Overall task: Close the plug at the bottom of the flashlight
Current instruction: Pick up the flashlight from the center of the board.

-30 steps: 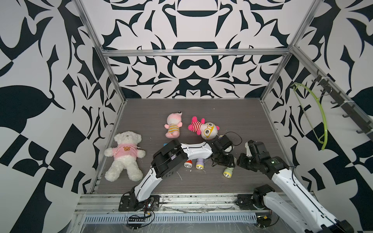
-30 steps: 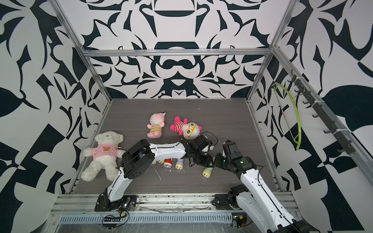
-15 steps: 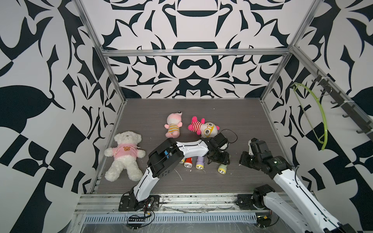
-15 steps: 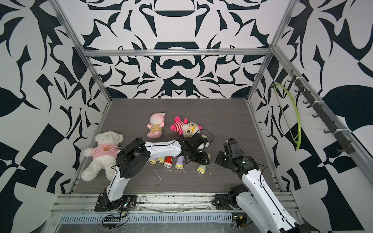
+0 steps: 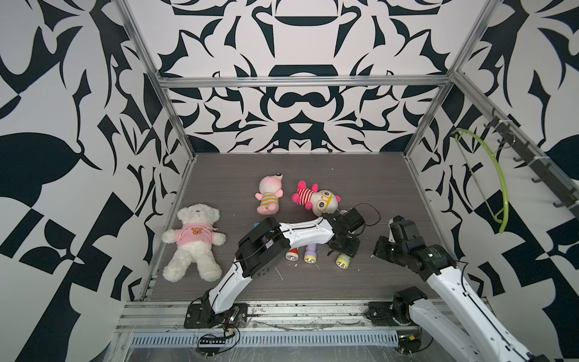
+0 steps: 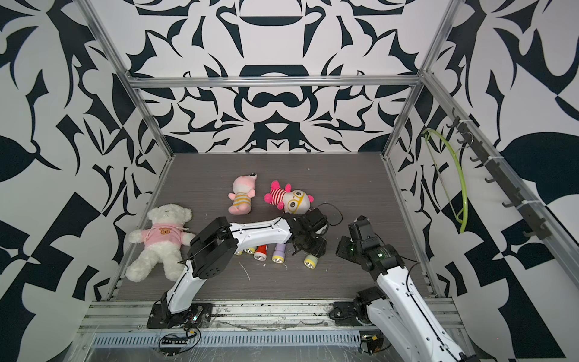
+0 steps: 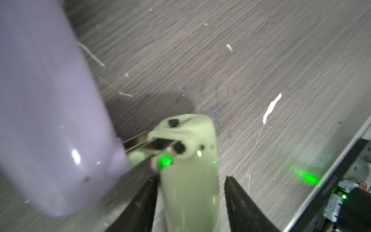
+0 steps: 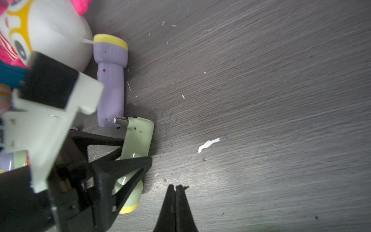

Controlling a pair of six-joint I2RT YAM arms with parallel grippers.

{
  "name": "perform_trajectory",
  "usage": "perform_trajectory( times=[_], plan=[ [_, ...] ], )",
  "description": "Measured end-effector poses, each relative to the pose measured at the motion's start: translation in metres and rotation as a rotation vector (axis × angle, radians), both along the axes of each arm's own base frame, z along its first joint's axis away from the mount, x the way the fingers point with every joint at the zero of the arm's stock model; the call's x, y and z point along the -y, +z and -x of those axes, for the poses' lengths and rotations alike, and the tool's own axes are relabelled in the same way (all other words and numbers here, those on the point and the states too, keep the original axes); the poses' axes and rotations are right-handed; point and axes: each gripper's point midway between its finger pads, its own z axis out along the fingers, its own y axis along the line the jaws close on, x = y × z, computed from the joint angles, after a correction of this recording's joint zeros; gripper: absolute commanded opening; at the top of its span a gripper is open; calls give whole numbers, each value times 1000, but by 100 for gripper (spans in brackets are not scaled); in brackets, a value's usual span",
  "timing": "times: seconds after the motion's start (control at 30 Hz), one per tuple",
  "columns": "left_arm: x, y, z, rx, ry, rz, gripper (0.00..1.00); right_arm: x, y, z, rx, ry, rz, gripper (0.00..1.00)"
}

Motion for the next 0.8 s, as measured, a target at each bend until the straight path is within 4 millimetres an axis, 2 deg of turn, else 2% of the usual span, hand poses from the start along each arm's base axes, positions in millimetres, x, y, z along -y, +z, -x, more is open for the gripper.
perform_trajectory(
  times=[0.1,0.17,0.27,0.4,0.53,0.67,0.73,0.8],
  plan=[
    [6,0,3,10,-10,2,57,1,10,-2,38,-4,-6,0],
    [10,-1,4,14,-18,4,43,1,14,-2,54,-7,-11,0],
    [12,-2,5,11,-22,12,28,1,16,-1,57,-9,-11,0],
    [12,-2,6,11,-20,26,15,2,18,0,59,-10,-9,0],
    [8,-1,7,25,-29,43,8,2,29,-2,80,-3,-9,0],
    [-9,3,12,50,-48,41,7,1,49,-8,130,16,-4,0],
    [-18,12,14,79,-59,55,7,1,59,-11,157,27,3,0],
    [-23,31,14,116,-68,97,7,0,70,-13,186,41,6,0]
  ],
)
